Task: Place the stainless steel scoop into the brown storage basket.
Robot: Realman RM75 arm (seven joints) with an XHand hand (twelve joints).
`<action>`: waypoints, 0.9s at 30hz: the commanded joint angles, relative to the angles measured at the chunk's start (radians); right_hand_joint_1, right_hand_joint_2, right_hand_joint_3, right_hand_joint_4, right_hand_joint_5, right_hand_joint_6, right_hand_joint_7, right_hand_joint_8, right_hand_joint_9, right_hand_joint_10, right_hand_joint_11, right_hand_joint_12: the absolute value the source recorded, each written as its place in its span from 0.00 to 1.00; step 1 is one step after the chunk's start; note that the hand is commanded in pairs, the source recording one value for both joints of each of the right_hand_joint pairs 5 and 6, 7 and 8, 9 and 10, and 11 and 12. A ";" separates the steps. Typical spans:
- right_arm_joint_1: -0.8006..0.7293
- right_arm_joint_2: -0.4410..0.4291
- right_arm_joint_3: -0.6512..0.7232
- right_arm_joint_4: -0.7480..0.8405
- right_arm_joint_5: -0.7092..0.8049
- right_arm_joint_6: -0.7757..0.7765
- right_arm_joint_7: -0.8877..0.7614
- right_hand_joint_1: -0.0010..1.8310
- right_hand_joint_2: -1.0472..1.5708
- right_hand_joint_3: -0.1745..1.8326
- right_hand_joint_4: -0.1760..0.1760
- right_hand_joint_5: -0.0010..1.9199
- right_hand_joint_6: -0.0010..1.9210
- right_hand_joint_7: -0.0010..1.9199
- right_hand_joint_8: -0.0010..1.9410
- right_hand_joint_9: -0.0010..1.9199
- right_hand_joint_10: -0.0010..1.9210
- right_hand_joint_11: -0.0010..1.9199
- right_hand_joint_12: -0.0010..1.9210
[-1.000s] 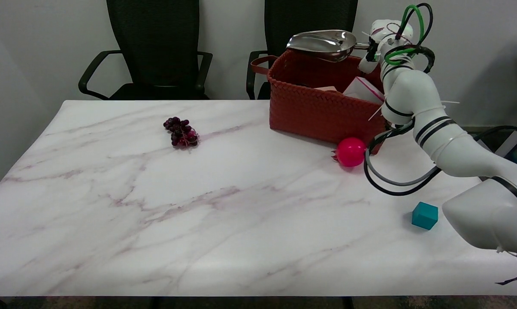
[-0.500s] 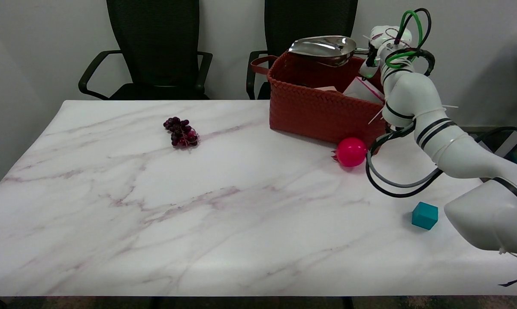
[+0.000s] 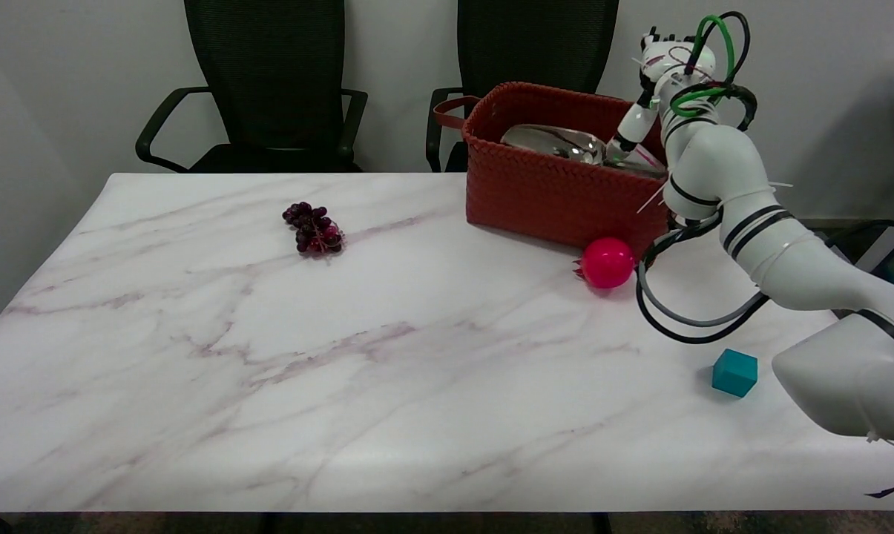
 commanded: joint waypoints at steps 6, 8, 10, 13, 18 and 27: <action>-0.097 0.059 0.067 0.349 -0.126 0.162 0.005 0.64 0.28 0.48 0.50 0.04 0.04 0.13 0.13 0.17 0.17 0.12 0.12; -0.152 0.074 0.076 0.446 -0.154 0.220 0.019 0.64 0.29 0.48 0.50 0.04 0.04 0.12 0.12 0.16 0.16 0.12 0.12; -0.202 0.087 0.087 0.527 -0.176 0.288 0.020 0.64 0.29 0.48 0.50 0.04 0.04 0.12 0.12 0.16 0.16 0.12 0.12; -0.285 0.103 0.104 0.677 -0.243 0.410 0.020 0.63 0.28 0.48 0.50 0.04 0.04 0.12 0.12 0.16 0.16 0.12 0.12; -0.446 0.118 0.098 0.886 -0.392 0.622 0.018 0.65 0.33 0.48 0.50 0.04 0.04 0.11 0.11 0.15 0.15 0.11 0.11; -0.595 0.004 0.007 0.919 -0.620 0.788 0.040 0.70 0.45 0.64 0.50 0.02 0.02 0.12 0.12 0.14 0.14 0.13 0.13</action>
